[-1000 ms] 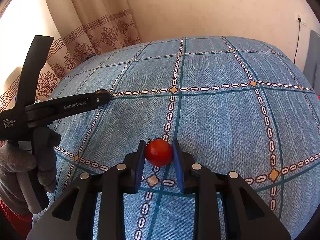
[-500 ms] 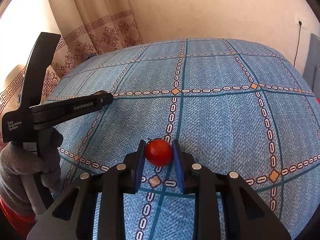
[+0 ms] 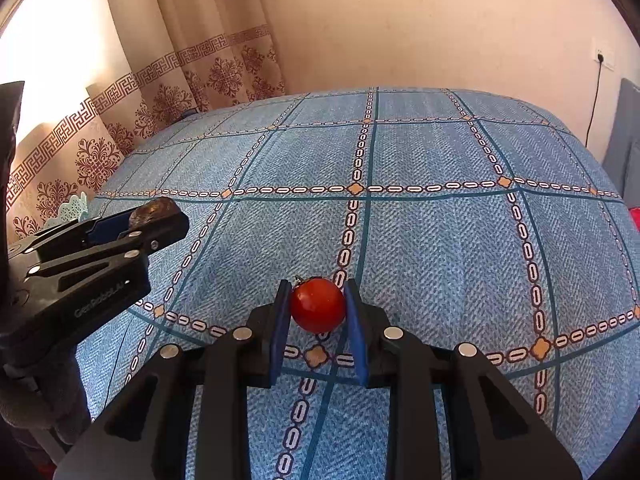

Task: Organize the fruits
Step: 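Carry the avocado into the basket and open the left gripper while the right gripper carries the red tomato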

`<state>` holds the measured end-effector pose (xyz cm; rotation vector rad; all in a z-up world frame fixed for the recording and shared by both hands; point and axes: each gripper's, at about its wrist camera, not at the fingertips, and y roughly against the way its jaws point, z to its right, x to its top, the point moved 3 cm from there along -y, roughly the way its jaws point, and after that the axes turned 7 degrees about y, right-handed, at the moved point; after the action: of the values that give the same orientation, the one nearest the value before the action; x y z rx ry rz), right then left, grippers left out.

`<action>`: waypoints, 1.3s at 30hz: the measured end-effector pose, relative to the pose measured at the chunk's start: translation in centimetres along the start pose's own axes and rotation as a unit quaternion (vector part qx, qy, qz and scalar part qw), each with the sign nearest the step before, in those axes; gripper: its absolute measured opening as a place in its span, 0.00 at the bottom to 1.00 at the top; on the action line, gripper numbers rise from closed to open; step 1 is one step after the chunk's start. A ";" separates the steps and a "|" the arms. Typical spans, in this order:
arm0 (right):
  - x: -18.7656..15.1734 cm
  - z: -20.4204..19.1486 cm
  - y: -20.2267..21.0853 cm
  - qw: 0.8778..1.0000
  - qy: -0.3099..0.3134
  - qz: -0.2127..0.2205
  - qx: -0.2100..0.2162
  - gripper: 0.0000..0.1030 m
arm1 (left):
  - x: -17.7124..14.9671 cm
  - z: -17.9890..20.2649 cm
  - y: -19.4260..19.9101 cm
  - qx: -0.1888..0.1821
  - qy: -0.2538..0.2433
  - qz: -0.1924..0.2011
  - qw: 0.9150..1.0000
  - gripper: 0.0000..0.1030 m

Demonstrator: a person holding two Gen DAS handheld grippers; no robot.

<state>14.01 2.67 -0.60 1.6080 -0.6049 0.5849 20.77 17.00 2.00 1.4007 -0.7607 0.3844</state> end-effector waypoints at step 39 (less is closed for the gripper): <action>-0.1 -3.6 2.9 0.998 0.056 0.039 -0.007 0.26 | -5.6 -4.3 9.3 0.032 0.024 0.032 0.999 0.40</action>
<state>11.84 5.94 1.87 1.5331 -0.5889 0.7229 11.73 23.73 5.14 1.4241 -0.7607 0.4939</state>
